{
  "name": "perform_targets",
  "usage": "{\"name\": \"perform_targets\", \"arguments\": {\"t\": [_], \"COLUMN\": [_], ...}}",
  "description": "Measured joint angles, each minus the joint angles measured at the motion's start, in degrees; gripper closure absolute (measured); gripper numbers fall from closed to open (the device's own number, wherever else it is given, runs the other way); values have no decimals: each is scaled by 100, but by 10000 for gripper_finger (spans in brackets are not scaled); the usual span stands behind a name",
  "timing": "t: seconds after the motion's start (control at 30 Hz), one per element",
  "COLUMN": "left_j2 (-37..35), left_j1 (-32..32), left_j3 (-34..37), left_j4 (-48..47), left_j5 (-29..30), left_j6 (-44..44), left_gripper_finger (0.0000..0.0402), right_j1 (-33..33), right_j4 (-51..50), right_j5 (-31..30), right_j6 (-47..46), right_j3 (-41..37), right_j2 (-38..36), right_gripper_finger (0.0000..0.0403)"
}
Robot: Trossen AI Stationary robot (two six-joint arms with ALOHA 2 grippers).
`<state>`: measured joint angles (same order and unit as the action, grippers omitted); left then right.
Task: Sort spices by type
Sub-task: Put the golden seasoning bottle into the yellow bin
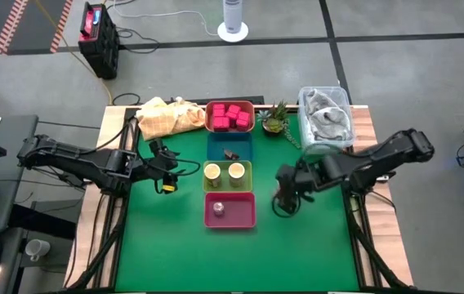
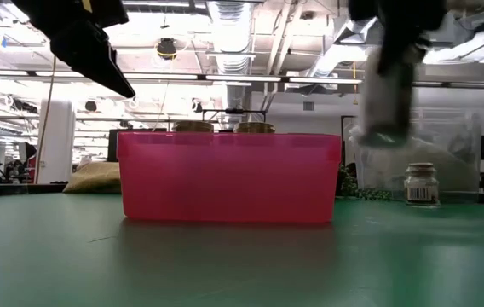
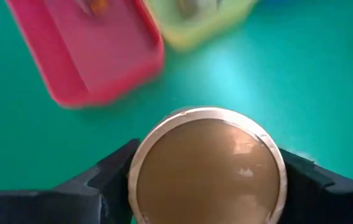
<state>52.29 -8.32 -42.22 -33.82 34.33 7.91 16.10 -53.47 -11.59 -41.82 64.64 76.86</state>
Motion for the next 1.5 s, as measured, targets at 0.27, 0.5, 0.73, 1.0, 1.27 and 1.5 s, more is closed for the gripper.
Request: {"name": "perform_targets", "arguments": {"t": [0.27, 0.5, 0.73, 1.0, 1.27, 1.5], "left_j2": [0, 0, 0, 0, 0, 0], "left_j1": [0, 0, -2, 0, -1, -1], "left_j3": [0, -2, 0, 0, 0, 0], "left_j4": [12, 19, -117, -193, -191, -184], "left_j5": [-4, -6, -9, -11, -11, -15], "left_j6": [8, -56, -58, -58, -75, -59], "left_gripper_finger": [136, 136, 136, 136, 136, 136], "right_j1": [-598, -1003, -1116, -1264, -1269, -1333], "right_j4": [42, -50, -76, 2, 190, 235], "right_j5": [-35, -371, -406, -392, -100, 244], "right_j6": [1414, 2397, 3131, 3315, 3360, 3264], "right_j3": [1063, 1918, 2700, 2836, 2822, 2820], "right_j2": [759, 1853, 2621, 3054, 3307, 3316], "right_gripper_finger": [101, 101, 101, 97, 89, 58]}}
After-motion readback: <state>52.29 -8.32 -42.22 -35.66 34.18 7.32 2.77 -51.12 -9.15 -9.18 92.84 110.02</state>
